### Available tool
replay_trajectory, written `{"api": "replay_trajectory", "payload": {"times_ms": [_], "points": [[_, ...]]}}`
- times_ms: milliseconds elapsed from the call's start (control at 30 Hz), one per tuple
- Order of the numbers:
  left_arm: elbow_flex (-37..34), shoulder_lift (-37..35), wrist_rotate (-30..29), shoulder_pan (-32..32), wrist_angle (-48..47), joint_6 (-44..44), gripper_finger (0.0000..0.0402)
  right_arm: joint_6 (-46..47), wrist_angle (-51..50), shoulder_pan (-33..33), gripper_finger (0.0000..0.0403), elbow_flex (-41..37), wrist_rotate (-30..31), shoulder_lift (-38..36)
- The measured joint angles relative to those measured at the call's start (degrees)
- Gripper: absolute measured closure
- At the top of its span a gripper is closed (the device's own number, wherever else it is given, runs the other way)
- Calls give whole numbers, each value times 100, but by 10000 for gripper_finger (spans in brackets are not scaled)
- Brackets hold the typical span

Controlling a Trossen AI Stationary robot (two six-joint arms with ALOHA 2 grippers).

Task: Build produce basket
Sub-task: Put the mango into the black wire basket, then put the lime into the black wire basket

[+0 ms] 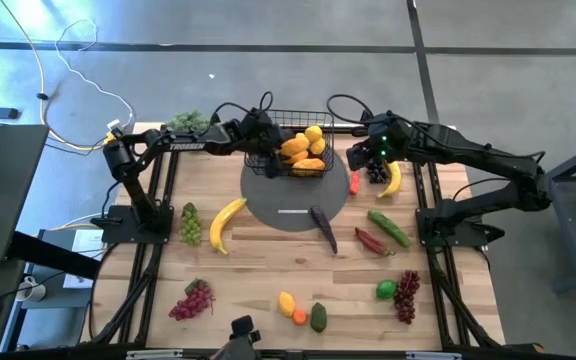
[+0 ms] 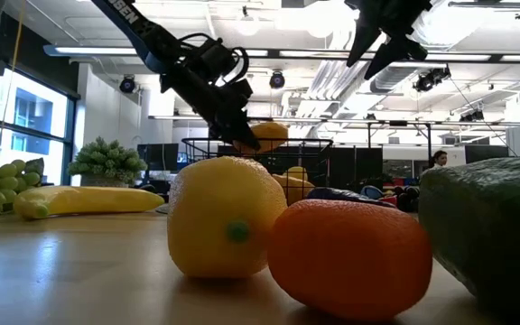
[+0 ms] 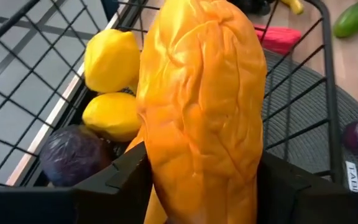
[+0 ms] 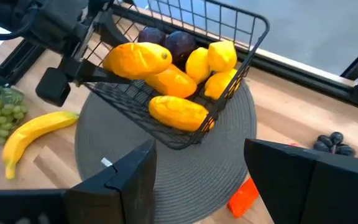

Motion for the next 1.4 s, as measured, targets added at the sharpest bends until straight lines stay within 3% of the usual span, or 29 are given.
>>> {"api": "replay_trajectory", "payload": {"times_ms": [300,633,800,1033,1400], "points": [[0,0,-14,-39,-156,-42,162,0,-161,0,179,0,-17,2],[25,-57,-186,-43,-200,-256,151,29,-256,0,179,0,-78,2],[441,-142,-462,-42,-888,-208,151,195,-513,2,179,0,-306,2],[1148,-295,-333,-49,-1721,121,151,626,-951,87,179,0,-677,2],[1462,-1110,-327,-93,-2681,263,151,1454,-1576,1016,179,0,-1055,2]]}}
